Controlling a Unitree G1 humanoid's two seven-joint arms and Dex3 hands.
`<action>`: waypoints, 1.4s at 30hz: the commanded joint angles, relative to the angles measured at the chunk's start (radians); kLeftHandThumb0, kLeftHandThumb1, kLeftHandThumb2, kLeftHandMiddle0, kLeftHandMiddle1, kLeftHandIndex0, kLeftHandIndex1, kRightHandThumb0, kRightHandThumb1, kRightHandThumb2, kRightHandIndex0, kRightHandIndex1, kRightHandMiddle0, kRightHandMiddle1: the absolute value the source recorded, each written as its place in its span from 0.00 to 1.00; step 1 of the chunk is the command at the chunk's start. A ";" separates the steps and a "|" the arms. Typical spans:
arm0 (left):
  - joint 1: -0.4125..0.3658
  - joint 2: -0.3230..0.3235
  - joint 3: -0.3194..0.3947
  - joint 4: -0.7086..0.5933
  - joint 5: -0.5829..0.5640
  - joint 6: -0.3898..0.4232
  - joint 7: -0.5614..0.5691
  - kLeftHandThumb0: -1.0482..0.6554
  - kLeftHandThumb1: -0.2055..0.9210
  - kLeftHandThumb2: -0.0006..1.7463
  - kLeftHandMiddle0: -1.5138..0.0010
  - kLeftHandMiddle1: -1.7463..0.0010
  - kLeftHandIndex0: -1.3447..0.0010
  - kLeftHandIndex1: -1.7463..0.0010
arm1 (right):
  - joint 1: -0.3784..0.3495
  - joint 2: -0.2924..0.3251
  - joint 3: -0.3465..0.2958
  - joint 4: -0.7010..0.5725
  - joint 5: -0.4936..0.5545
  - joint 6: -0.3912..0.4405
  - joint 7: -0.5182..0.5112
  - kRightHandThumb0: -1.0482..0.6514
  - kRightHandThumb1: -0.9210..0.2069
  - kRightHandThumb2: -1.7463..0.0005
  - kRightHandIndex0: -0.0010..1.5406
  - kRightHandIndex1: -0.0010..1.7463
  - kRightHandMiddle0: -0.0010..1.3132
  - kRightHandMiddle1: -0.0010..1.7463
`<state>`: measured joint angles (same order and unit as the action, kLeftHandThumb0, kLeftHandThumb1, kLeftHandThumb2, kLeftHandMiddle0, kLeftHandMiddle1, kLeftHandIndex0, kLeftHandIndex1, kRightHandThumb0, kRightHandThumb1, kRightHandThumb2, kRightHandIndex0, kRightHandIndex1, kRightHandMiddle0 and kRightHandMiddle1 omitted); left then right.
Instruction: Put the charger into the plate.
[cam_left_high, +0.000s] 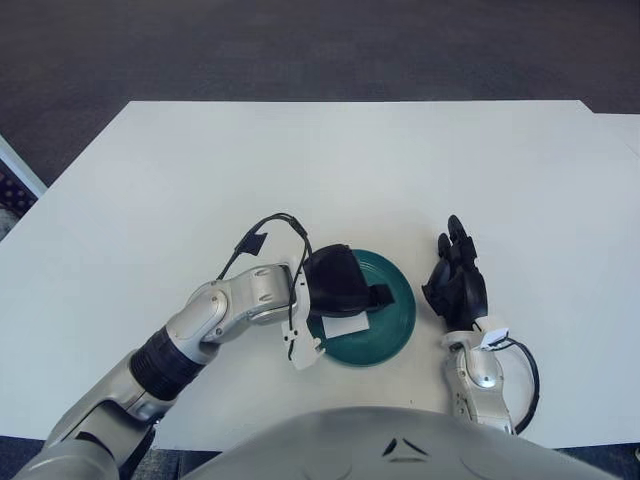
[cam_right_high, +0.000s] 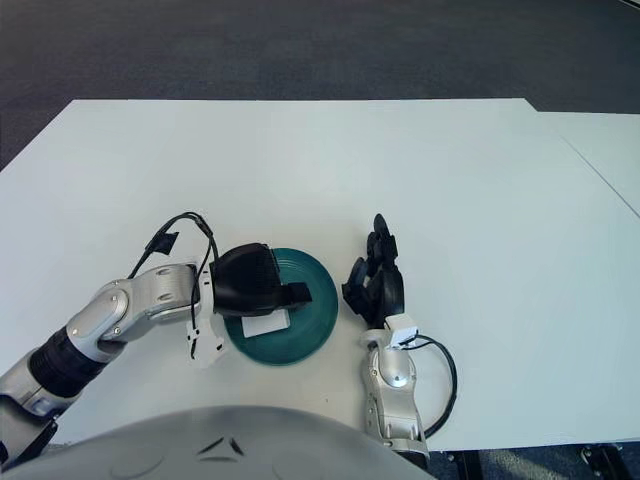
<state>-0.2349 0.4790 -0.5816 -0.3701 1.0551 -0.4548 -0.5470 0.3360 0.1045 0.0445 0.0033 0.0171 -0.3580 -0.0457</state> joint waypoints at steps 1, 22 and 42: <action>-0.006 -0.002 0.000 -0.009 0.054 0.003 0.034 0.37 0.75 0.30 0.26 0.00 0.44 0.29 | 0.023 0.011 0.003 0.030 -0.005 0.025 -0.010 0.07 0.00 0.47 0.00 0.00 0.00 0.09; -0.111 0.028 -0.038 0.090 0.199 -0.155 0.266 0.37 0.76 0.27 0.26 0.00 0.41 0.32 | 0.019 0.016 0.021 0.057 -0.005 0.007 -0.021 0.08 0.00 0.48 0.00 0.00 0.00 0.08; -0.013 0.013 0.006 0.028 0.240 -0.016 0.240 0.14 0.99 0.15 0.70 0.00 0.84 0.30 | 0.012 0.015 0.025 0.072 0.015 -0.009 -0.015 0.08 0.00 0.48 0.00 0.00 0.00 0.09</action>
<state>-0.2639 0.4918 -0.5921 -0.3258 1.2870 -0.5088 -0.2634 0.3320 0.1037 0.0686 0.0298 0.0227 -0.3929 -0.0615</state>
